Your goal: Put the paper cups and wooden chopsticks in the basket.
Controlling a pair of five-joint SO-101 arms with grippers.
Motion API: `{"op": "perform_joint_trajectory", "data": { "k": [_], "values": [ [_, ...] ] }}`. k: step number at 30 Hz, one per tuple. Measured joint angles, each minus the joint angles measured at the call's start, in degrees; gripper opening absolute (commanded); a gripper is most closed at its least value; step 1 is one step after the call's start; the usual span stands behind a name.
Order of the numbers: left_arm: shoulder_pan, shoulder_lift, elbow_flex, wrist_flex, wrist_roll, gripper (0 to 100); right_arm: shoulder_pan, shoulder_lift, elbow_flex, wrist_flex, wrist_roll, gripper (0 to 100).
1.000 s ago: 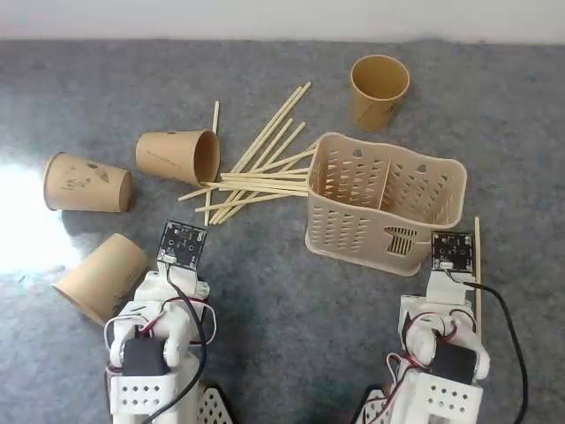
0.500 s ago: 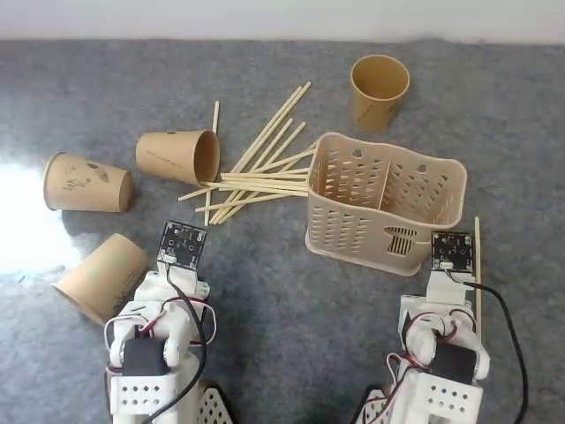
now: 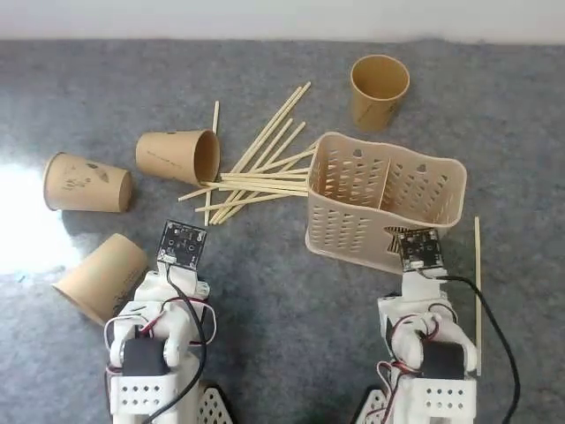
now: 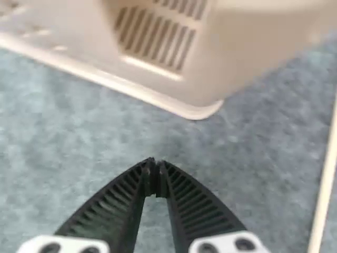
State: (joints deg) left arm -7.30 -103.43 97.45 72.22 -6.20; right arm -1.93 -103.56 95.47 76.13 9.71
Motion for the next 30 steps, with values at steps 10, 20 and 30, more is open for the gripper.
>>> {"op": "perform_joint_trajectory", "data": {
  "k": [10,20,30],
  "values": [
    [0.0,0.0,0.0,0.0,0.0,2,-0.4,0.0,0.0,0.0,0.0,0.8],
    [0.0,0.0,0.0,0.0,0.0,2,1.8,0.0,0.0,-4.9,0.4,0.9],
    [0.0,0.0,0.0,0.0,0.0,2,10.8,0.0,0.0,-16.4,24.4,0.9]
  ]
}}
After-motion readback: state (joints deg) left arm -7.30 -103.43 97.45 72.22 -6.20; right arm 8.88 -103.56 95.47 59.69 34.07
